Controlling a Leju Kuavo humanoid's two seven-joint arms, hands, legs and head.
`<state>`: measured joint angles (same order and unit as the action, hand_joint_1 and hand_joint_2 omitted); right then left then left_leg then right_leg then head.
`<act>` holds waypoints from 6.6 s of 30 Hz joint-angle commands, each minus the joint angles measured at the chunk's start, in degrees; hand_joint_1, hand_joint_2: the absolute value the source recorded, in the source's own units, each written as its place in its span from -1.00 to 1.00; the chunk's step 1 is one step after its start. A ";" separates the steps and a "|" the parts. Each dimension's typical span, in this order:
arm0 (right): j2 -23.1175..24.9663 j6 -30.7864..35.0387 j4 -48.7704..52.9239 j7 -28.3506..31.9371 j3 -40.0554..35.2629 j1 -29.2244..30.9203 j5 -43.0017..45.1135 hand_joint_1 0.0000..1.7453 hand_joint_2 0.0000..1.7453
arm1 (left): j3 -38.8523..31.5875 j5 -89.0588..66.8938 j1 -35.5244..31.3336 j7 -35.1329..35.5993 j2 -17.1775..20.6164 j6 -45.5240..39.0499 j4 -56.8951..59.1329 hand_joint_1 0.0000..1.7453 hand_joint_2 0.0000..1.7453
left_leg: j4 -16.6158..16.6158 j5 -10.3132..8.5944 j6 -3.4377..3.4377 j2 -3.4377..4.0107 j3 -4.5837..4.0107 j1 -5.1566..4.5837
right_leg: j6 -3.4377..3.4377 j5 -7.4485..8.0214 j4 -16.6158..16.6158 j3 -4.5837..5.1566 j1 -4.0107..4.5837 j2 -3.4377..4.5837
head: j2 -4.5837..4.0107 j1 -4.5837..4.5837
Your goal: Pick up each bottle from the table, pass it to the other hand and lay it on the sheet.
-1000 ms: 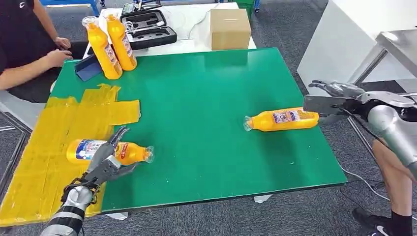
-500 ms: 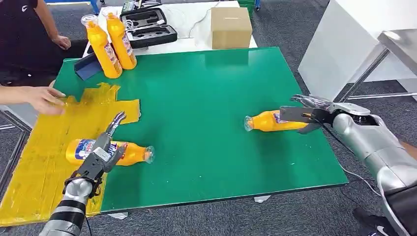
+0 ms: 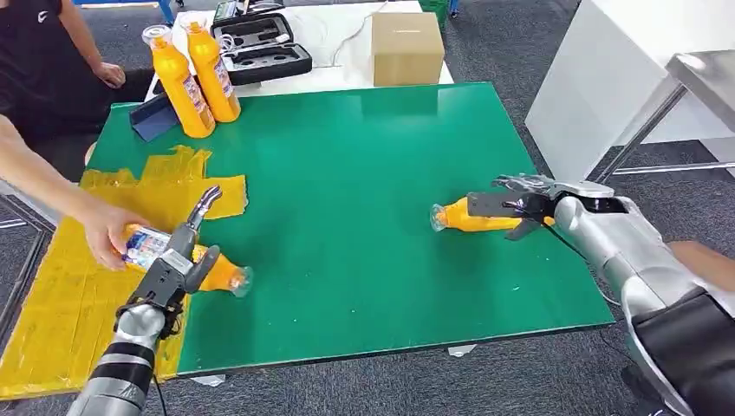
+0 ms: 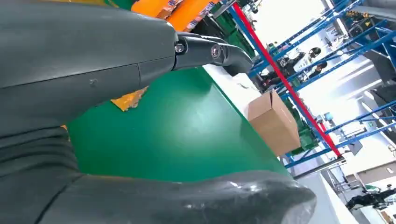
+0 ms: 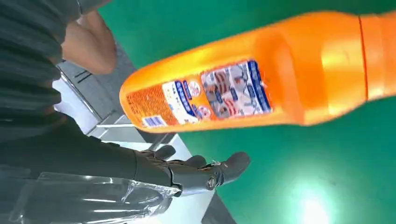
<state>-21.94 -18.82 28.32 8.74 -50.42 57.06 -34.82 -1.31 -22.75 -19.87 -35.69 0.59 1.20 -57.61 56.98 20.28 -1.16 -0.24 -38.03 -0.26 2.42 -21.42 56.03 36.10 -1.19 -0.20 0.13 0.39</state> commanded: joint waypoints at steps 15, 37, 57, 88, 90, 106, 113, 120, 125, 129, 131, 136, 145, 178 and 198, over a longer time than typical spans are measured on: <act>4.71 4.23 -10.10 -5.87 -4.50 3.67 -6.02 -1.00 1.00 | -0.35 2.03 -1.05 0.25 -1.48 1.35 1.50 -1.00 -1.00 | 0.08 0.18 0.10 0.11 0.21 0.05 | -0.13 -0.12 0.05 -0.19 0.06 0.10 | 0.00 0.00; 11.61 4.65 -14.69 -11.89 -4.99 -5.42 -10.92 -1.00 1.00 | 0.67 3.31 -2.57 1.06 -2.50 3.08 2.95 -1.00 -1.00 | -0.02 0.20 0.13 0.05 0.42 0.17 | -0.18 -0.14 -0.13 -0.43 0.17 0.02 | 0.00 -0.02; 17.63 5.66 -15.28 -15.51 -0.08 -7.84 -11.24 1.00 1.00 | 1.94 4.42 -4.36 1.13 -3.43 3.49 5.57 -1.00 -1.00 | -0.05 0.04 0.16 0.06 0.56 0.12 | -0.29 0.01 -0.13 -0.39 0.11 0.12 | 0.00 -0.02; 33.27 0.00 -18.58 -25.46 8.11 -13.61 -8.20 1.00 1.00 | 12.60 7.44 -18.14 -0.51 -8.63 7.23 17.31 -1.00 -1.00 | -0.14 0.06 0.72 0.56 0.97 0.62 | -0.78 0.24 -0.21 -0.57 0.66 0.57 | 0.00 -0.02; 32.98 0.19 -18.50 -25.23 8.10 -13.88 -8.31 1.00 1.00 | 12.83 7.45 -18.26 -0.51 -8.75 7.07 17.45 -1.00 -1.00 | -0.16 0.05 0.72 0.55 1.01 0.61 | -0.78 0.24 -0.22 -0.59 0.65 0.56 | 0.00 -0.02; 30.55 0.47 -18.80 -28.37 9.49 -15.09 -8.71 -1.00 1.00 | 14.08 9.01 -18.31 -0.67 -8.91 7.19 17.72 -1.00 -1.00 | -0.15 0.66 0.74 0.82 1.74 0.63 | -1.01 -0.11 -0.25 -0.69 0.66 0.88 | 0.00 0.00; 30.50 0.96 -18.68 -28.49 9.39 -14.85 -8.94 -1.00 1.00 | 14.02 9.15 -18.22 -0.72 -8.90 7.17 17.70 -1.00 -1.00 | 0.17 0.72 0.69 0.93 1.63 0.61 | -0.95 -0.58 0.10 -0.60 0.64 1.02 | 0.00 -0.04; 32.13 5.74 -17.56 -26.43 7.22 -11.07 -12.57 -1.00 -1.00 | 12.02 9.81 -14.75 -0.77 -6.78 5.49 14.87 -1.00 -1.00 | 0.01 0.62 0.77 1.20 1.72 0.57 | -0.98 -0.36 -0.01 -0.94 0.60 1.30 | 0.00 -0.02; 33.94 8.32 -15.95 -23.56 6.42 -7.62 -14.30 -1.00 -1.00 | 8.86 10.24 -11.32 -0.36 -5.52 3.98 12.11 -1.00 -1.00 | 0.05 0.68 0.76 1.45 1.89 0.52 | -0.95 -0.40 0.09 -1.31 0.55 1.58 | 0.00 0.00; 34.82 12.67 -14.26 -19.57 7.53 -4.60 -14.77 -1.00 -1.00 | 5.85 9.32 -7.63 0.36 -5.08 3.35 8.32 -1.00 -1.00 | -0.10 0.52 0.79 1.52 1.55 0.49 | -0.98 -0.25 0.00 -0.97 0.53 1.64 | 0.00 -0.02; 34.70 14.63 -13.32 -16.85 7.89 -3.53 -15.28 -1.00 1.00 | 4.34 8.73 -5.74 0.80 -4.97 3.16 6.05 -1.00 -1.00 | -0.05 0.44 0.96 1.50 1.59 0.51 | -1.05 -0.26 0.04 -1.00 0.55 1.62 | 0.00 0.00; 34.04 12.91 -11.31 -10.90 7.17 -2.39 -16.48 -1.00 1.00 | 1.40 8.14 -1.70 1.26 -4.53 3.00 1.46 -1.00 -1.00 | 0.03 0.16 0.83 1.32 0.86 0.53 | -0.79 0.25 0.13 -0.37 0.57 1.48 | 0.00 -0.02; 33.49 12.39 -10.40 -9.86 5.51 -3.69 -18.30 -1.00 1.00 | -0.23 7.49 -0.42 1.53 -4.87 3.10 -0.36 -1.00 -1.00 | 0.05 0.19 0.84 0.92 0.35 0.55 | -0.77 0.10 0.15 0.01 0.58 1.05 | 0.00 -0.04; 13.11 21.39 38.65 0.38 11.85 -30.52 -13.81 -1.00 1.00 | -11.22 5.68 14.99 1.73 -5.14 3.70 -16.57 -1.00 -1.00 | -0.05 0.17 0.84 0.74 -0.02 0.56 | -0.75 0.07 -0.01 0.33 0.59 0.92 | 0.00 -0.02; 9.23 21.84 38.64 -5.76 17.42 -34.57 -23.72 -1.00 1.00 | -13.24 5.44 18.02 1.07 -6.68 4.51 -19.67 -1.00 -1.00 | -0.03 0.28 0.83 0.66 -0.11 0.52 | -0.73 0.04 0.03 0.46 0.55 0.97 | 0.00 -0.02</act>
<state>-11.52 3.52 67.38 3.52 -33.79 22.00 -57.83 -12.76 -17.25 -1.89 -34.77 -4.92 5.51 -77.77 56.94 20.44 -0.34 0.51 -38.36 0.27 1.73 -21.23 56.06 36.81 -0.64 0.89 0.13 0.37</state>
